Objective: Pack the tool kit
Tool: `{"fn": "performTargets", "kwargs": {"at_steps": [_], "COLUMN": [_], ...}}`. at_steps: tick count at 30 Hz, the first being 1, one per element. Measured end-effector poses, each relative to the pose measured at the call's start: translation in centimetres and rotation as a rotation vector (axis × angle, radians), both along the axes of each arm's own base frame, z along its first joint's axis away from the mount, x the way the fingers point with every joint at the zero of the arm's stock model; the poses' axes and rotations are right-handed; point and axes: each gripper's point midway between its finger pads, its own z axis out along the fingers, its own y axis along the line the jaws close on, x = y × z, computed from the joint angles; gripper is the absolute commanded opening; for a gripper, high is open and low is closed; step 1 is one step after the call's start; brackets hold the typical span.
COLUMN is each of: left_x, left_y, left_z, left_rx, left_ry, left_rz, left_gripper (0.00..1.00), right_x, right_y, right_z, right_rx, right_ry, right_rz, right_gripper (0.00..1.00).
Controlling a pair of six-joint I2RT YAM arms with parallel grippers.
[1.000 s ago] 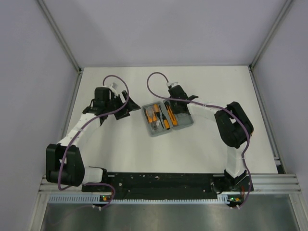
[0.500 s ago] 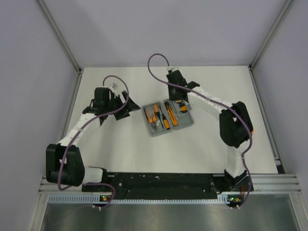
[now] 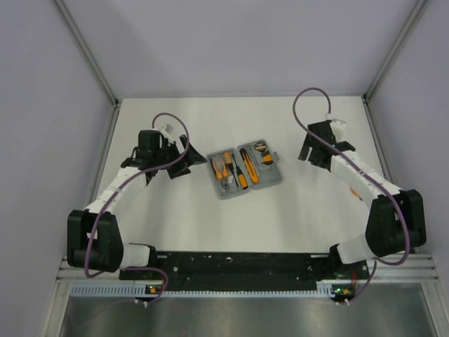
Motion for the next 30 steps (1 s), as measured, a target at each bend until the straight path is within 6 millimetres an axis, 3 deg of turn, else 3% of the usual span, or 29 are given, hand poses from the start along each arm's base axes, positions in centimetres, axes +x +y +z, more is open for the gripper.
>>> {"fn": "performTargets", "kwargs": {"at_steps": [4, 8, 12, 19, 30], "left_x": [-0.2, -0.6, -0.8, -1.1, -1.5], "left_y": [-0.2, -0.6, -0.8, -0.9, -0.7], "left_z": [0.0, 0.0, 0.0, -0.3, -1.0], "left_rx": [-0.014, -0.037, -0.050, -0.052, -0.038], "left_ry": [0.000, 0.004, 0.012, 0.029, 0.075], "left_rz": [-0.014, -0.033, -0.045, -0.051, -0.048], "left_gripper": [0.98, 0.96, 0.96, 0.95, 0.94], "right_x": [-2.9, -6.1, -8.8, -9.7, -8.8], "right_y": [-6.4, -12.5, -16.5, -18.8, -18.0], "right_z": [-1.0, -3.2, -4.6, -4.9, -8.1], "right_rx": [-0.078, -0.096, -0.071, 0.012, 0.140], "right_ry": [0.003, 0.051, 0.080, 0.040, 0.071], "right_rz": [-0.204, -0.440, -0.637, -0.816, -0.927], "right_gripper": [0.98, 0.99, 0.99, 0.98, 0.93]}}
